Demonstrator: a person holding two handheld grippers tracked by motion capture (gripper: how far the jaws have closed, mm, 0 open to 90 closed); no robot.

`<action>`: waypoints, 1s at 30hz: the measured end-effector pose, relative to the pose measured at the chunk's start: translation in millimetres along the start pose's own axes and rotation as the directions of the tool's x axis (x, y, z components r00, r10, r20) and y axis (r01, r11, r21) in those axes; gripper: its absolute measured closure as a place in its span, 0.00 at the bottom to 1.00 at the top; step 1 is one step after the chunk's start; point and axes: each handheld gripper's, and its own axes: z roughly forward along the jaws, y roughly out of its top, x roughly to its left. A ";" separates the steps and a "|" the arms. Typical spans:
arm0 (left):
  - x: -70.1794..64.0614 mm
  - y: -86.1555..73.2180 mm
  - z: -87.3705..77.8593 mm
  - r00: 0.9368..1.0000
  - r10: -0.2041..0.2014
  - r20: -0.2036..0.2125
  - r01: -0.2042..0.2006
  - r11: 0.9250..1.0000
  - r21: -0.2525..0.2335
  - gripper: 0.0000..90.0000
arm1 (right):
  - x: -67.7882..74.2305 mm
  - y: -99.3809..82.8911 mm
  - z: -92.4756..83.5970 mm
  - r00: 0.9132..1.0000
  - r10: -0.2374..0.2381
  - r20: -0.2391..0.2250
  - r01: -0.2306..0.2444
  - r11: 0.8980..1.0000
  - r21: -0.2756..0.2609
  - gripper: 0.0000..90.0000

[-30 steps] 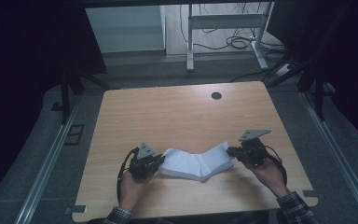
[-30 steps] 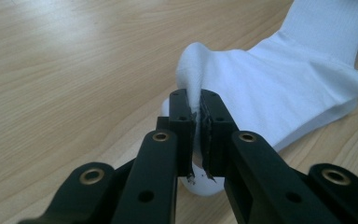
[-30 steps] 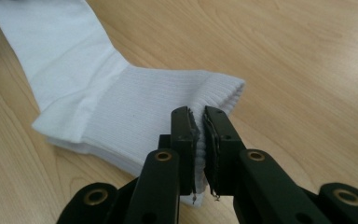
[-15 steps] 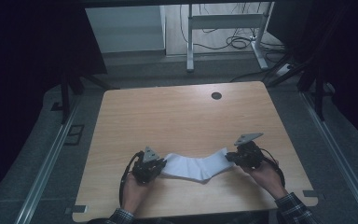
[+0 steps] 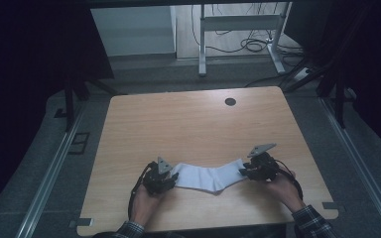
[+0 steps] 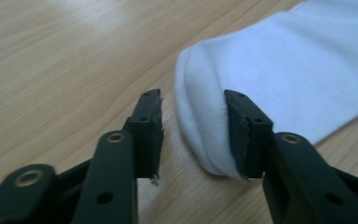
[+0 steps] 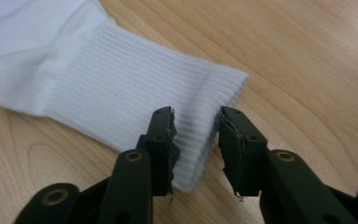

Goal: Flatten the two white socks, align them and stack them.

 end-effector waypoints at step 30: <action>1.9 8.6 -25.5 0.987 -0.076 0.142 0.092 0.989 -0.115 0.18 | 0.8 5.9 -18.1 1.000 0.026 -0.002 -0.026 0.993 -0.118 0.32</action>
